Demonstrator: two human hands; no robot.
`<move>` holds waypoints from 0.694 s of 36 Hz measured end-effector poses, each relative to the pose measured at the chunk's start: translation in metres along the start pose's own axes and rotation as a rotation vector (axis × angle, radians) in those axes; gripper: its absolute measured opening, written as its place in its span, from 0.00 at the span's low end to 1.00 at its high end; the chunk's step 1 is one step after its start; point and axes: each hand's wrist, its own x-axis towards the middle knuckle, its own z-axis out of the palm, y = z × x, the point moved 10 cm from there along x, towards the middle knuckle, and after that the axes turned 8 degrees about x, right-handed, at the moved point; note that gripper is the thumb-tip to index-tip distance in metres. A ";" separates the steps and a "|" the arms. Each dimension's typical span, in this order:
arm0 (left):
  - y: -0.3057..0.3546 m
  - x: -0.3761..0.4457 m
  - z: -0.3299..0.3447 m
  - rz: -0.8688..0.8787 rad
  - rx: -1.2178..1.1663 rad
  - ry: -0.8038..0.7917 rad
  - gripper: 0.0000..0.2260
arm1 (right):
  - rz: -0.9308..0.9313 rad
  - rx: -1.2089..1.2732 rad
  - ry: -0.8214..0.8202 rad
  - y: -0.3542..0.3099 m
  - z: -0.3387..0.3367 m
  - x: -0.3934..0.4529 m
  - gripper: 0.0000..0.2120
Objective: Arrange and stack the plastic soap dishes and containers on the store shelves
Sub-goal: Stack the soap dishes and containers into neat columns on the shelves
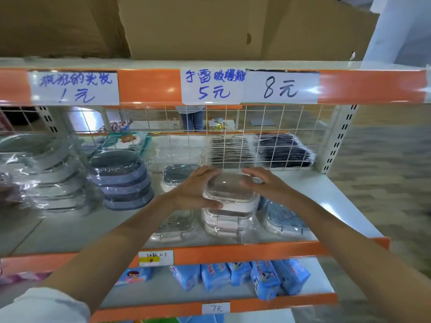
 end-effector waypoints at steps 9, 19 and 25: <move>-0.007 0.001 -0.004 -0.001 0.004 0.012 0.46 | 0.116 -0.128 0.215 0.046 -0.048 0.003 0.19; -0.005 0.001 -0.005 -0.052 -0.045 -0.025 0.37 | 0.194 -0.296 0.034 0.081 -0.026 0.024 0.27; -0.003 0.001 -0.002 -0.084 -0.009 -0.057 0.38 | 0.167 -0.345 -0.040 0.088 -0.002 0.050 0.32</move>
